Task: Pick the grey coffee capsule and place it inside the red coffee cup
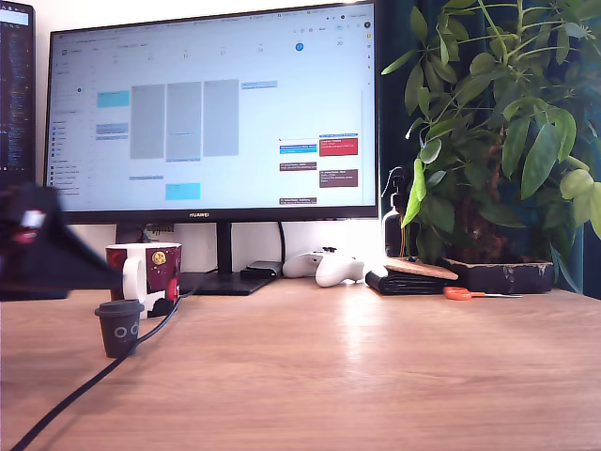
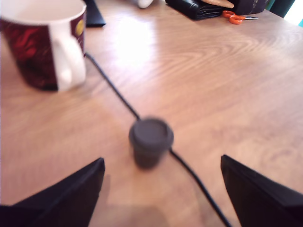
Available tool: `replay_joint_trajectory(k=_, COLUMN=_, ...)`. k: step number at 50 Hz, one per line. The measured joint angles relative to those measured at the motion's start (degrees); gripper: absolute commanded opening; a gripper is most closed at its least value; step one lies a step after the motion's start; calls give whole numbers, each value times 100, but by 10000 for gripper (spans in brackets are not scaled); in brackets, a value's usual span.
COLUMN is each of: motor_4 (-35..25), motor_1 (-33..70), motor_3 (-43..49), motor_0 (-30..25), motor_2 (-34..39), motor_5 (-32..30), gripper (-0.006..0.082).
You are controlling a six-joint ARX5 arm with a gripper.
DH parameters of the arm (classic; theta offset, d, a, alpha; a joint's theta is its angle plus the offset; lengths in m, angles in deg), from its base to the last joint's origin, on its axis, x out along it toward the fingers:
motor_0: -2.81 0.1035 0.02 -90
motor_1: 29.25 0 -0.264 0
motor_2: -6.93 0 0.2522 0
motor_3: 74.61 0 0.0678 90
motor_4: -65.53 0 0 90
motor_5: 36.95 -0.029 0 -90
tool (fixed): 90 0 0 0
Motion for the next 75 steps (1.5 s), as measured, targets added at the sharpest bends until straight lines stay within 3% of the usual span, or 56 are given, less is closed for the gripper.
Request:
replay_joint_trajectory(k=10, motor_4=2, motor_1=942, motor_3=-4, motor_0=-55, motor_2=-437, motor_5=-9, gripper=670)
replay_joint_trajectory(k=16, motor_4=4, motor_1=1106, motor_3=37, motor_0=-55, motor_2=-487, motor_5=-11, gripper=540)
replay_joint_trajectory(k=22, motor_4=2, motor_1=1106, motor_3=35, motor_0=-55, motor_2=-560, motor_5=-28, gripper=316)
replay_joint_trajectory(k=27, motor_4=2, motor_1=1106, motor_3=26, motor_0=-55, motor_2=-612, motor_5=-42, gripper=230)
replay_joint_trajectory(k=39, motor_4=2, motor_1=1106, motor_3=33, motor_0=-55, motor_2=-616, motor_5=-44, gripper=166)
replay_joint_trajectory(k=60, motor_4=0, motor_1=1115, motor_3=-525, motor_0=-55, motor_2=-680, motor_5=-74, gripper=164)
replay_joint_trajectory(k=75, motor_4=2, motor_1=1115, motor_3=-584, motor_0=-2, motor_2=-1703, motor_5=-94, gripper=164)
